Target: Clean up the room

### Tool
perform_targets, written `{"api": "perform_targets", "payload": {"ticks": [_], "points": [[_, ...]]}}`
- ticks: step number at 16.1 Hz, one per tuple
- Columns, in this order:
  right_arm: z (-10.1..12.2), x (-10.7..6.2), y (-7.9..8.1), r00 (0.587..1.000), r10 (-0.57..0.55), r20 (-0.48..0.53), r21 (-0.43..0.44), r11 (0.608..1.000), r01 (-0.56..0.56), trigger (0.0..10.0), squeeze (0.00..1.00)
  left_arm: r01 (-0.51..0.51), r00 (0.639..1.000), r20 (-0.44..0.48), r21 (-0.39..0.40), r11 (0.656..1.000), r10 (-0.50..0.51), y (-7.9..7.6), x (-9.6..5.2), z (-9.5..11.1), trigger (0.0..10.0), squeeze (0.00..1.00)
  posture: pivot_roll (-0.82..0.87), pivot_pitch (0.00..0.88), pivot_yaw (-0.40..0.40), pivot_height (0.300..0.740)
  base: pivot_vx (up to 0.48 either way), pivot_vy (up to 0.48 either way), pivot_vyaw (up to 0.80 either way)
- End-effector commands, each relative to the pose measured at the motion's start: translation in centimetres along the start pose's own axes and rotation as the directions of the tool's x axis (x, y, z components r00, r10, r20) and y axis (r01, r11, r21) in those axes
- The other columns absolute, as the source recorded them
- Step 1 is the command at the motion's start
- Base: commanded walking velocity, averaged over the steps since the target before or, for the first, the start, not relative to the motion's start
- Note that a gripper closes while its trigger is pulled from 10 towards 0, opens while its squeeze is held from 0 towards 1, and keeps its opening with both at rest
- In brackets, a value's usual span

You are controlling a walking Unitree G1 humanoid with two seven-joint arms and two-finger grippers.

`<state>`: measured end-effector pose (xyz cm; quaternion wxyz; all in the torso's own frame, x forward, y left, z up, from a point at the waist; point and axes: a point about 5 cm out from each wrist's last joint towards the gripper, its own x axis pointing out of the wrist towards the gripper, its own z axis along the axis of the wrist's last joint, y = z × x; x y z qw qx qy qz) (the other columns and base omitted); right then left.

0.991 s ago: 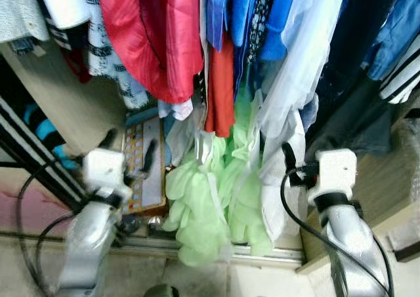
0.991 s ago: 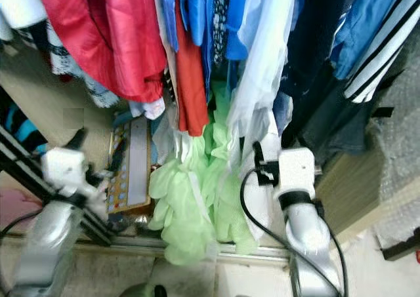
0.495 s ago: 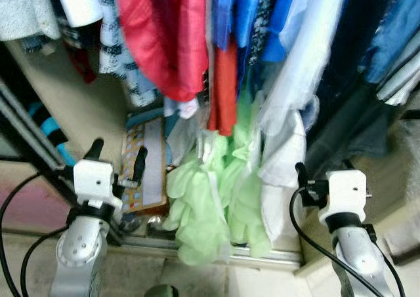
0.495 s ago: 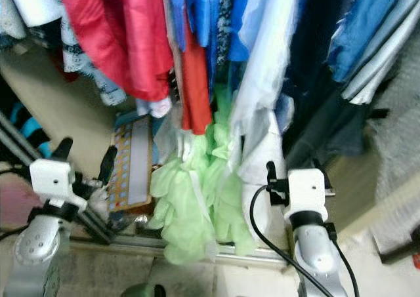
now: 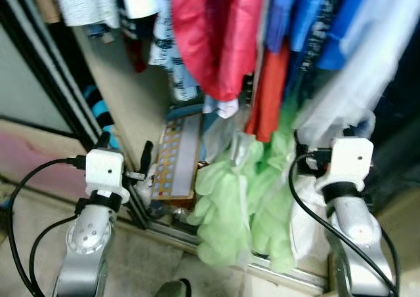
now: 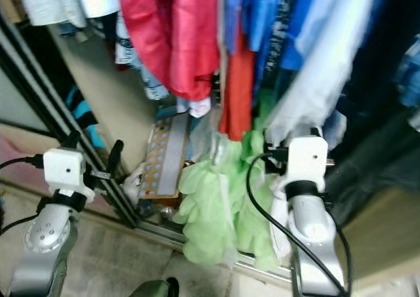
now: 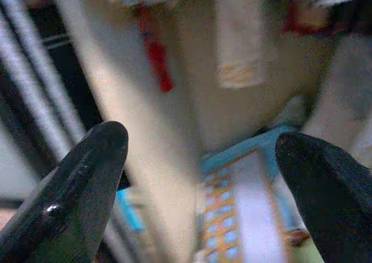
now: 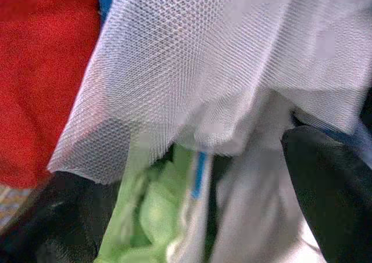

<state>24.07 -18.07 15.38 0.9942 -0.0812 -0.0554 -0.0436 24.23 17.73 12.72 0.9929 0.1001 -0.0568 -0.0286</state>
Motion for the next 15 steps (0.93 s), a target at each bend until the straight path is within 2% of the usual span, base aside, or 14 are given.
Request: {"api": "perform_targets", "payload": {"ticks": [1, 2, 3, 6, 8, 10, 11, 14, 15], "points": [[0.2, -0.1, -0.4, 1.0, -0.017, -0.006, 0.005, 1.0, 0.017, 10.0, 0.0, 0.009, 1.0, 0.015, 0.014, 1.0, -0.009, 0.0, 0.5, 0.7, 10.0, 0.0, -0.1, 0.024, 0.033, 0.74, 0.0, 0.0, 0.8], [0.0, -0.3, -0.3, 1.0, -0.011, -0.016, 0.013, 1.0, 0.011, 10.0, 0.0, 0.114, 0.993, 0.03, -0.042, 0.993, -0.113, -0.4, 0.6, 0.9, 10.0, 0.0, -0.1, 0.031, 0.033, 0.74, 0.0, 0.0, 0.8], [0.1, -0.4, -0.2, 1.0, -0.008, -0.02, 0.016, 1.0, 0.009, 10.0, 0.0, 0.109, 0.993, 0.037, -0.034, 0.993, -0.108, -0.3, 0.6, 1.0, 10.0, 0.0, -0.1, 0.031, 0.033, 0.74, 0.0, 0.0, 0.8], [-0.4, -0.9, 0.3, 0.998, 0.037, -0.042, 0.041, 0.999, -0.035, 10.0, 0.0, 0.006, 1.0, 0.005, -0.02, 1.0, -0.006, 0.5, 0.3, 0.4, 10.0, 0.0, -0.09, 0.035, 0.03, 0.74, 0.0, 0.0, 0.8], [-0.6, -1.1, 0.5, 0.997, 0.061, -0.051, 0.049, 0.997, -0.058, 10.0, 0.0, -0.01, 1.0, 0.009, -0.021, 1.0, 0.01, 0.5, 0.1, 0.4, 10.0, 0.0, -0.09, 0.035, 0.021, 0.74, 0.0, 0.0, 0.8], [-0.9, -1.3, 1.2, 0.988, 0.142, -0.06, 0.092, 0.986, -0.136, 10.0, 0.0, -0.081, 0.997, -0.016, -0.017, 0.997, 0.081, 1.0, 0.0, 0.1, 10.0, 0.0, -0.08, 0.034, 0.015, 0.74, 0.0, 0.0, 0.8], [-0.9, -1.3, 1.3, 0.986, 0.158, -0.059, 0.091, 0.984, -0.152, 10.0, 0.0, -0.085, 0.996, -0.016, -0.02, 0.996, 0.085, 1.0, 0.0, 0.0, 10.0, 0.0, -0.08, 0.029, 0.006, 0.74, 0.0, 0.0, 0.8], [-1.0, -0.7, 1.8, 0.975, 0.217, -0.057, 0.096, 0.973, -0.211, 10.0, 0.0, -0.124, 0.992, -0.009, -0.008, 0.992, 0.124, 0.4, 0.1, 0.1, 10.0, 0.0, -0.06, 0.009, -0.033, 0.74, 0.0, 0.0, 0.0], [-0.9, 0.0, 2.0, 0.967, 0.252, -0.045, 0.091, 0.965, -0.247, 10.0, 0.0, -0.158, 0.987, 0.003, 0.003, 0.987, 0.158, 0.4, 0.1, 0.3, 10.0, 0.0, -0.03, 0.0, -0.058, 0.74, 0.0, 0.0, 0.0]]}}
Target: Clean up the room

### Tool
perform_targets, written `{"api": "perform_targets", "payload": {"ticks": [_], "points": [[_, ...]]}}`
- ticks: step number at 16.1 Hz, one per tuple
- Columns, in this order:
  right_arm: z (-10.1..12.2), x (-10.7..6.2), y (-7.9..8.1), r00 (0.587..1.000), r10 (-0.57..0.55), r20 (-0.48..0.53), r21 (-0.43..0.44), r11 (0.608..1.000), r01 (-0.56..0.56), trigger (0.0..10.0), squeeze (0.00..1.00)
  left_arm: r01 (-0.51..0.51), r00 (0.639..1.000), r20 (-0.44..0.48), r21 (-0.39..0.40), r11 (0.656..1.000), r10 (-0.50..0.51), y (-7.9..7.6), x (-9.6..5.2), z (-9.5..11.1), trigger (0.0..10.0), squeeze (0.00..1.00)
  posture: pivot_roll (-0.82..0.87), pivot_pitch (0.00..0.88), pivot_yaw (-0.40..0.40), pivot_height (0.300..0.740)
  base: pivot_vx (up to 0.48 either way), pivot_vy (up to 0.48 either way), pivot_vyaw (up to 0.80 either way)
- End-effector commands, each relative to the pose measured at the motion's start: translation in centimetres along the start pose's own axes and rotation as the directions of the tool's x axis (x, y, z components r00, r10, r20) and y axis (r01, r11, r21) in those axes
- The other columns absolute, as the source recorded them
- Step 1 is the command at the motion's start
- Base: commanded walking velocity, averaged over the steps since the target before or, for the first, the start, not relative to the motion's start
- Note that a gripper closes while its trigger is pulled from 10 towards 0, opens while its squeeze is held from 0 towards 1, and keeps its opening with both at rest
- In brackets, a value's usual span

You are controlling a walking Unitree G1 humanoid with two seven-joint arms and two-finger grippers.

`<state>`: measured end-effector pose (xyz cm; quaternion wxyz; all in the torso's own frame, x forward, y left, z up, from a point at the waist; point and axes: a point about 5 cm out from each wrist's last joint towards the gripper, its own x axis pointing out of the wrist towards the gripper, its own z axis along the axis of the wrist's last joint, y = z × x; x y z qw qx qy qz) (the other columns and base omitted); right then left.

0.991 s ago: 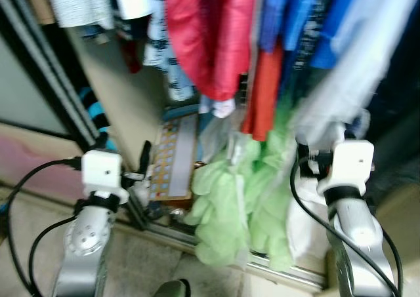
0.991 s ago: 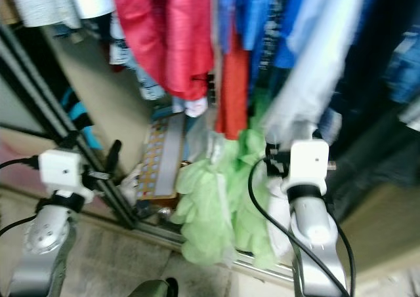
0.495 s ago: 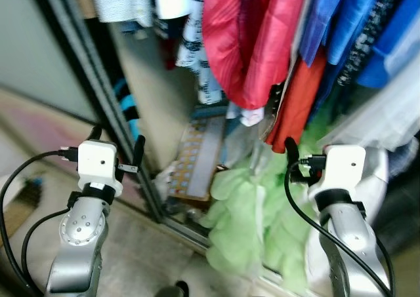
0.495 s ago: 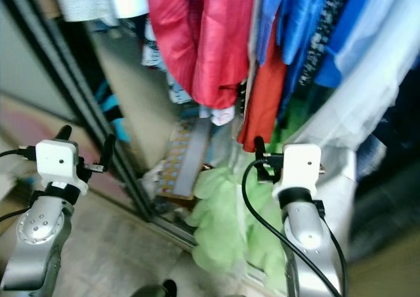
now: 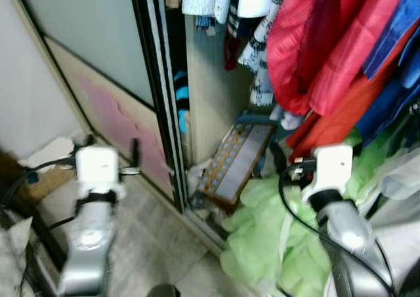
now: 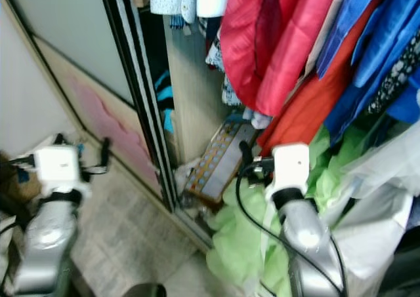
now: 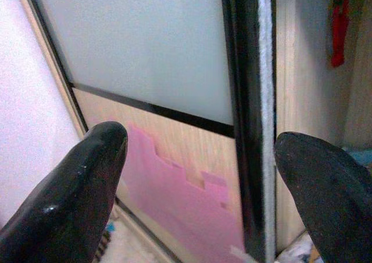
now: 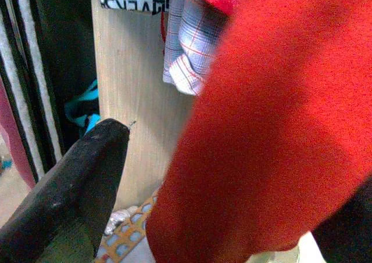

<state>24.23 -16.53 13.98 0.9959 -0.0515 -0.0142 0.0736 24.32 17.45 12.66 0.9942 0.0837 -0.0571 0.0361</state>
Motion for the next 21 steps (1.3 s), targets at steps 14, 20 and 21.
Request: {"api": "perform_targets", "payload": {"ticks": [14, 20, 21], "points": [[-1.9, -0.4, -0.9, 0.998, -0.043, -0.039, -0.014, 0.999, 0.043, 10.0, 0.0, -0.099, 0.995, 0.009, 0.094, 0.991, 0.099, 2.8, -1.3, 1.0, 10.0, 0.0, 0.02, 0.0, -0.039, 0.74, 0.0, 0.0, 0.0], [-0.9, 0.8, -0.5, 0.999, -0.016, 0.033, -0.046, 0.999, 0.018, 10.0, 0.0, -0.127, 0.992, 0.035, 0.09, 0.988, 0.125, 2.9, -1.3, 1.8, 10.0, 0.0, 0.01, 0.0, -0.02, 0.74, 0.0, 0.0, 0.34], [-0.6, 1.0, -0.3, 0.999, -0.007, 0.045, -0.041, 0.999, 0.009, 10.0, 0.0, -0.123, 0.992, 0.034, 0.084, 0.989, 0.12, 2.8, -1.2, 1.9, 10.0, 0.0, 0.0, 0.0, -0.024, 0.74, 0.0, 0.0, 0.8]]}}
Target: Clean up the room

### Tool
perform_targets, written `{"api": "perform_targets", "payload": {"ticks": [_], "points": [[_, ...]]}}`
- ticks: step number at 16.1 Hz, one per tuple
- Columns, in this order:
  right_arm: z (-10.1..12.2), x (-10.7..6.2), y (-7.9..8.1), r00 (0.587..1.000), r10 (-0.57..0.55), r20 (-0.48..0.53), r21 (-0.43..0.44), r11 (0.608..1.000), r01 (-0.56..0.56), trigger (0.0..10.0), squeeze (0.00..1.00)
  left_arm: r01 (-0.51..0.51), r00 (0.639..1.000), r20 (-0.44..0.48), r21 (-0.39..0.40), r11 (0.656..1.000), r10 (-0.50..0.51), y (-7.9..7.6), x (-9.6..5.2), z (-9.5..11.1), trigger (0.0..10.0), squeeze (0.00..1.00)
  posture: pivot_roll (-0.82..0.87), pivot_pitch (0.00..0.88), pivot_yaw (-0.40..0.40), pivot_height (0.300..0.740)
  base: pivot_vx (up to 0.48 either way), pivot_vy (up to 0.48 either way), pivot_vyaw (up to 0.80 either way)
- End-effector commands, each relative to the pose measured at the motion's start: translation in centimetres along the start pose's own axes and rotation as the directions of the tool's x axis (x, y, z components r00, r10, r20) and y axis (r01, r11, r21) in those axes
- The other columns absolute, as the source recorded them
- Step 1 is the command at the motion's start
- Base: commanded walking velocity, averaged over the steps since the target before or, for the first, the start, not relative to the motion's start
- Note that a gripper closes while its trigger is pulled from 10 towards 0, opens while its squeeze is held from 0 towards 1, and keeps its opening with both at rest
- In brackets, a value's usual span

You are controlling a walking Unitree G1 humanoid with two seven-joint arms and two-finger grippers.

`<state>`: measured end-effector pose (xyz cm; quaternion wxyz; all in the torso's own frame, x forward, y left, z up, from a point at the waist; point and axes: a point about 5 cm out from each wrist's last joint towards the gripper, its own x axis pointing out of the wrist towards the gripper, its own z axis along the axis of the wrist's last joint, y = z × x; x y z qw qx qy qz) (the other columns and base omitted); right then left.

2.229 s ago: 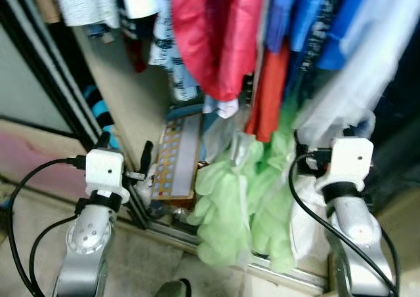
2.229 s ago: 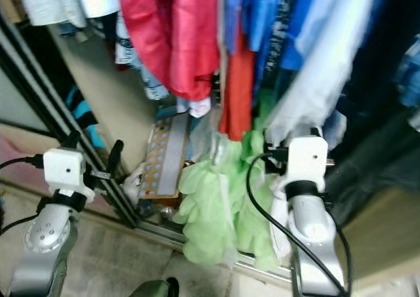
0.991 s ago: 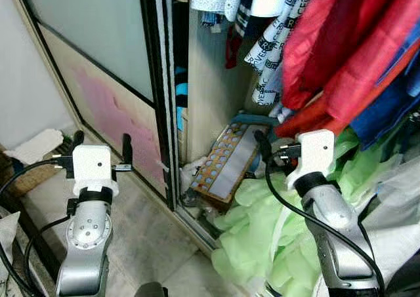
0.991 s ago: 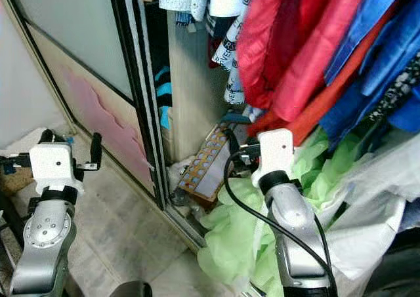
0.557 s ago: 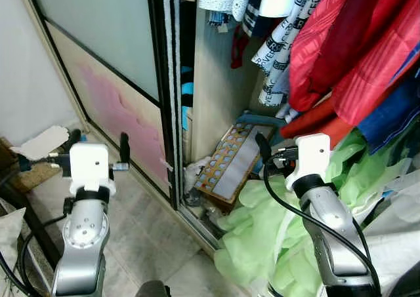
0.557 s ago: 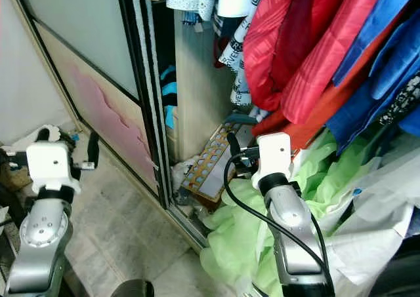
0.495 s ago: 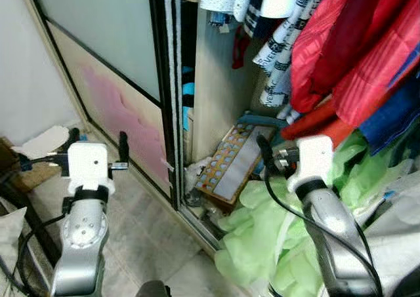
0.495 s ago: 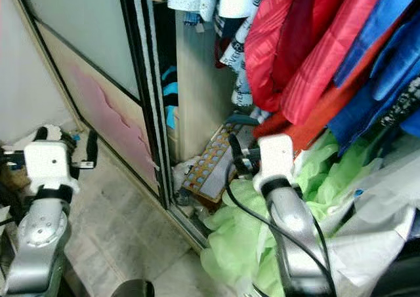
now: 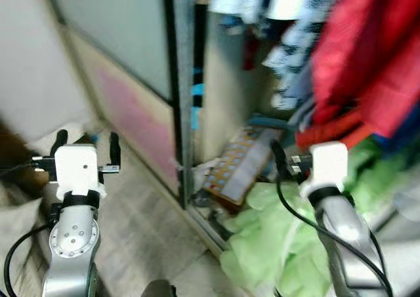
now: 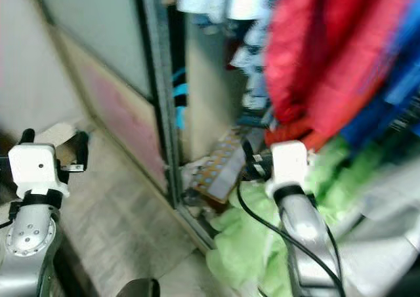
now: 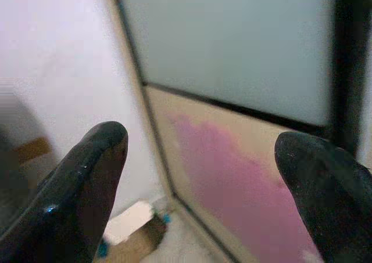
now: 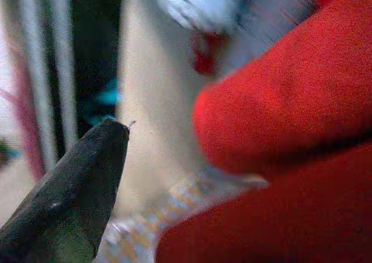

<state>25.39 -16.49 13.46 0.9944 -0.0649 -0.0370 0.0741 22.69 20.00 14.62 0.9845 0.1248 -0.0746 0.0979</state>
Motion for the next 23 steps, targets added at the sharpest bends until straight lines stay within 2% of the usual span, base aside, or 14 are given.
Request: {"api": "perform_targets", "payload": {"ticks": [1, 2, 4, 7, 10, 11, 13, 19, 23], "points": [[0.0, -0.1, -0.2, 1.0, -0.008, 0.001, -0.01, 1.0, 0.008, 10.0, 0.0, 0.003, 1.0, 0.0, 0.002, 1.0, -0.003, -0.2, 0.1, 0.1, 10.0, 0.0, 0.0, 0.0, -0.028, 0.74, 0.0, 0.0, 0.8], [0.1, -0.2, -0.3, 1.0, -0.011, 0.0, -0.002, 1.0, 0.011, 10.0, 0.0, -0.018, 1.0, -0.02, -0.023, 1.0, 0.018, -0.1, 0.1, -0.1, 10.0, 0.0, 0.0, 0.0, -0.032, 0.74, 0.0, 0.0, 0.73], [0.1, -0.6, 0.4, 1.0, 0.022, 0.003, -0.011, 1.0, -0.022, 10.0, 0.0, 0.003, 1.0, -0.016, -0.016, 1.0, -0.003, -0.6, -0.4, -0.1, 10.0, 0.0, 0.0, 0.0, -0.033, 0.74, 0.0, 0.0, 0.77], [-0.3, -1.1, 0.6, 1.0, 0.012, -0.021, 0.015, 1.0, -0.012, 10.0, 0.0, -0.016, 0.998, -0.06, -0.027, 1.0, 0.014, -0.6, -1.1, -0.8, 10.0, 0.0, 0.0, 0.0, -0.04, 0.74, 0.0, 0.0, 0.8], [-1.3, -2.0, 0.7, 0.997, -0.007, -0.079, 0.063, 0.998, 0.012, 10.0, 0.0, 0.022, 0.995, -0.099, -0.027, 0.999, -0.025, -0.9, -1.6, -1.4, 10.0, 0.0, 0.01, 0.0, -0.04, 0.74, 0.0, 0.0, 0.15], [-1.9, -2.8, 1.1, 0.994, 0.023, -0.104, 0.036, 0.999, -0.019, 10.0, 0.0, 0.035, 0.994, -0.103, -0.017, 0.999, -0.036, -1.0, -1.7, -1.6, 10.0, 0.0, 0.0, 0.0, -0.037, 0.74, 0.0, 0.0, 0.0], [-2.0, -3.1, 1.1, 0.994, 0.045, -0.1, -0.01, 0.999, -0.046, 10.0, 0.0, 0.06, 0.991, -0.119, -0.023, 0.998, -0.063, -1.1, -2.0, -1.8, 10.0, 0.0, 0.0, 0.0, -0.028, 0.74, 0.0, 0.0, 0.8], [-1.3, -2.0, 1.4, 0.997, 0.028, -0.074, 0.028, 0.999, -0.026, 10.0, 0.0, 0.076, 0.989, -0.127, -0.024, 0.997, -0.079, -1.3, -2.7, -1.6, 10.0, 0.0, 0.02, 0.0, -0.023, 0.74, 0.0, 0.0, 0.8], [-1.1, -1.5, 1.3, 0.998, 0.023, -0.06, 0.027, 0.999, -0.022, 10.0, 0.0, 0.08, 0.989, -0.127, -0.015, 0.997, -0.081, -1.2, -2.7, -1.6, 10.0, 0.0, 0.02, 0.0, -0.021, 0.74, 0.0, 0.0, 0.8]]}}
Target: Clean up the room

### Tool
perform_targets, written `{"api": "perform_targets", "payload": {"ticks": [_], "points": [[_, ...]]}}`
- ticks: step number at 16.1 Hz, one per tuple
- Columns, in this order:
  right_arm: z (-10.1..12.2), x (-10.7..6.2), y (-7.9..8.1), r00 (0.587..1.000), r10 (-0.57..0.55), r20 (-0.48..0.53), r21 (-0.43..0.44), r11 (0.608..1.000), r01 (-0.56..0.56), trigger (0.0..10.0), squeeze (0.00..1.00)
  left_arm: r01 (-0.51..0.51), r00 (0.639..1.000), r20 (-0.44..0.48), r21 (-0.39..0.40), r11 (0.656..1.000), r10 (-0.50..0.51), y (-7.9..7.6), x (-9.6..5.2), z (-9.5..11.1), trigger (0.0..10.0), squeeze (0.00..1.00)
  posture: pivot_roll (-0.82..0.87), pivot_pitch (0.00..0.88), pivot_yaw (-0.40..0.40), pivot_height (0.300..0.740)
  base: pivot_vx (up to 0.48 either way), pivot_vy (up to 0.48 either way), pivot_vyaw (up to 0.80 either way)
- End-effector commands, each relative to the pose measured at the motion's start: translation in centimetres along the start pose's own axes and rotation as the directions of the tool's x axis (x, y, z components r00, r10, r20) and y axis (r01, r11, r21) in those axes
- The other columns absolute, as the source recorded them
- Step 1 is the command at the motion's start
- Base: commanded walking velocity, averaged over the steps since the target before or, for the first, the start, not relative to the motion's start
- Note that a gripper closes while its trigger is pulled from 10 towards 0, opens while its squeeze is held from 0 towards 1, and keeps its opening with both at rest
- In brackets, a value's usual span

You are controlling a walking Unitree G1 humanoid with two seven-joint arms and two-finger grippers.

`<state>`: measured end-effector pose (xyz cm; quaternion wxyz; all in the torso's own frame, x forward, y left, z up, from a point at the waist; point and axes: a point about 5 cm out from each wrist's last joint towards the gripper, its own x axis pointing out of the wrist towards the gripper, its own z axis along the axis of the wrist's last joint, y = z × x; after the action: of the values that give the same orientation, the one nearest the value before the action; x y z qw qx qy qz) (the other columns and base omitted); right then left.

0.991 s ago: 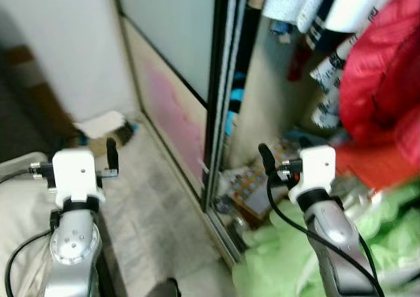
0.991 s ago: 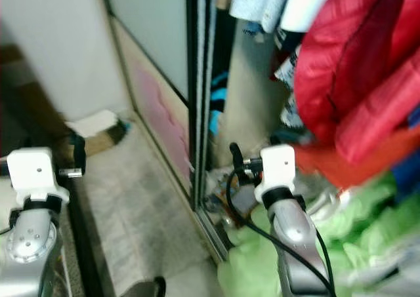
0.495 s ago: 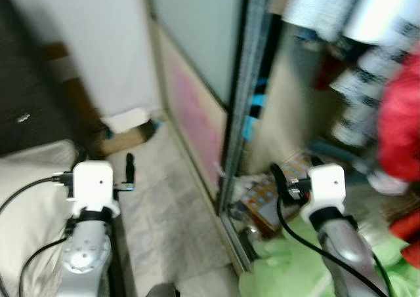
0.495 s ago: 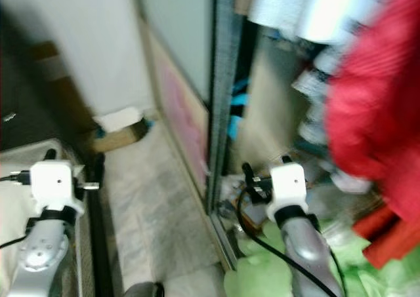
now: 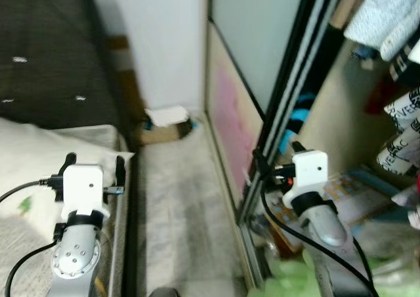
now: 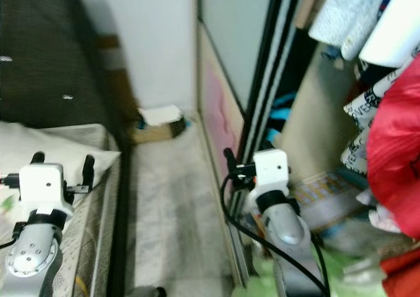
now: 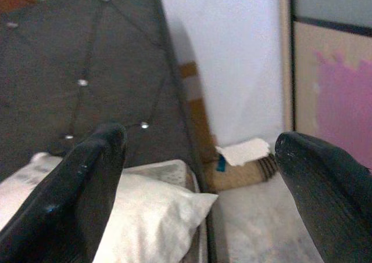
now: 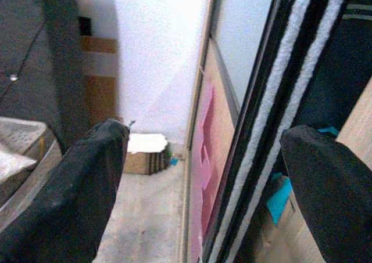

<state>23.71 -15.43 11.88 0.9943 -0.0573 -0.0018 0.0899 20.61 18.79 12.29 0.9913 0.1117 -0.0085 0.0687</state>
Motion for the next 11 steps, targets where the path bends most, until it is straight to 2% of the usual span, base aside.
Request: {"api": "perform_targets", "payload": {"ticks": [1, 11], "points": [[0.21, 0.11, -0.26, 1.0, -0.013, 0.007, 0.006, 1.0, 0.013, 10.0, 0.0, 0.007, 1.0, -0.002, 0.01, 1.0, -0.007, 0.04, -0.1, 0.06, 10.0, 0.0, 0.02, 0.0, -0.021, 0.74, 0.0, 0.0, 0.8], [0.57, 0.75, -0.32, 1.0, -0.003, 0.023, 0.004, 1.0, 0.003, 10.0, 0.0, 0.041, 0.999, -0.019, 0.002, 0.999, -0.041, -0.26, -0.28, 0.14, 10.0, 0.0, 0.02, 0.023, -0.018, 0.74, 0.0, 0.0, 0.8]]}}
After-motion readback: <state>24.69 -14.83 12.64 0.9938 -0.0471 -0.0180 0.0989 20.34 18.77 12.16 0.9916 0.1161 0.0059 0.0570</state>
